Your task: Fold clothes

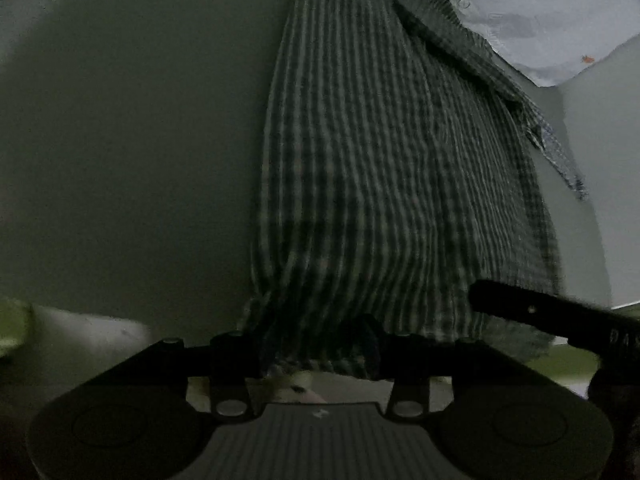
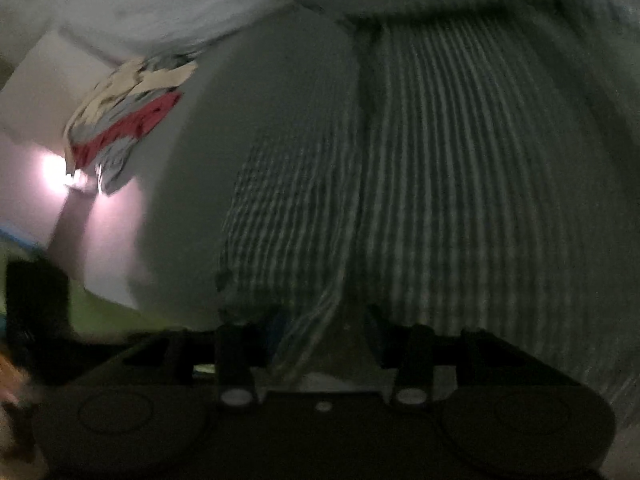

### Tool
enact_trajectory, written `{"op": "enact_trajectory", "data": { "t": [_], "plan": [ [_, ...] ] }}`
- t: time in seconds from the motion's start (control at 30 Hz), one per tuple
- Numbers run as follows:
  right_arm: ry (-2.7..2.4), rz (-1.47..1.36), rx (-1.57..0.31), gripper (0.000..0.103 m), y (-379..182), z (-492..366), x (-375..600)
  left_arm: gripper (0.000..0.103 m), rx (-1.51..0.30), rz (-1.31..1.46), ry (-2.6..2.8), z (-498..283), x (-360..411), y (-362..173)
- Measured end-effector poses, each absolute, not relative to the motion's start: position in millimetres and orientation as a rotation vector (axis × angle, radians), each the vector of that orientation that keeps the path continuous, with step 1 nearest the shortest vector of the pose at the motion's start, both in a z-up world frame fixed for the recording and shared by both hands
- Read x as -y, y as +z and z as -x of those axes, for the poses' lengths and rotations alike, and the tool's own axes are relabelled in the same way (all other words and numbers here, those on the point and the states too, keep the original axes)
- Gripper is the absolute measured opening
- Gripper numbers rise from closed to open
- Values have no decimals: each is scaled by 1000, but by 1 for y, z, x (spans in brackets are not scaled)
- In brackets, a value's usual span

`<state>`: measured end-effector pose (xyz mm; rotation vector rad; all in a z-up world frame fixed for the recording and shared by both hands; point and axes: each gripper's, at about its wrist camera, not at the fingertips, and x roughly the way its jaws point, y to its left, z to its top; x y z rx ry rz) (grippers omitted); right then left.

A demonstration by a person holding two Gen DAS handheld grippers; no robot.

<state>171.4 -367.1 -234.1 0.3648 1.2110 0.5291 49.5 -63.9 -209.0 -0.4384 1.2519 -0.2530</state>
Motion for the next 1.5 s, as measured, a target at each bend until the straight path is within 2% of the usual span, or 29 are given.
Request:
{"op": "enact_trajectory", "data": {
  "t": [0.03,0.07,0.1,0.23,0.3,0.37,0.4,0.43,0.5,0.6,0.7,0.83,0.87,0.93,1.13,1.2,1.3,1.4,1.47,1.5],
  "plan": [
    [512,-399,-1244,38,-242,-167,363,38,-1266,446,-252,-48,62,-213],
    [470,-421,-1282,25,-250,-150,356,14,-1283,441,-249,-46,61,-216],
    [454,-440,-1312,2,-254,-147,354,0,-1299,426,-251,-44,61,-217],
    [445,-583,-1300,2,-251,-138,363,0,-1313,355,-296,-33,58,-208],
    [372,-566,-1323,3,-256,-137,367,0,-1315,310,-313,-28,55,-202],
    [305,-483,-1350,11,-261,-138,366,0,-1317,219,-302,-28,56,-197],
    [293,-476,-1344,19,-257,-137,367,0,-1300,185,-297,-28,57,-193],
    [282,-471,-1336,33,-253,-135,368,1,-1278,168,-298,-29,55,-187],
    [286,-479,-1263,46,-233,-129,374,12,-1232,197,-315,-36,50,-176],
    [274,-515,-1162,49,-210,-131,392,22,-1177,239,-316,-52,48,-162],
    [219,-548,-1054,54,-195,-151,425,27,-1136,227,-284,-73,59,-155],
    [121,-616,-983,54,-194,-206,473,29,-1116,226,-201,-106,83,-155],
    [110,-651,-974,54,-196,-220,483,33,-1120,244,-170,-115,89,-157],
    [67,-748,-946,50,-204,-249,509,35,-1129,305,-129,-139,104,-161],
    [-83,-963,-863,51,-235,-319,575,41,-1151,313,-40,-178,130,-174],
    [-125,-1027,-883,51,-249,-339,595,57,-1138,324,-25,-184,135,-174],
    [-203,-1069,-879,52,-262,-370,611,62,-1160,355,4,-193,136,-174],
    [-212,-1068,-893,58,-264,-390,616,65,-1179,339,29,-203,142,-174],
    [-212,-1055,-902,53,-262,-401,616,68,-1197,326,41,-206,143,-172],
    [-211,-1049,-907,43,-261,-406,617,68,-1209,318,46,-209,144,-172]
  ]
}}
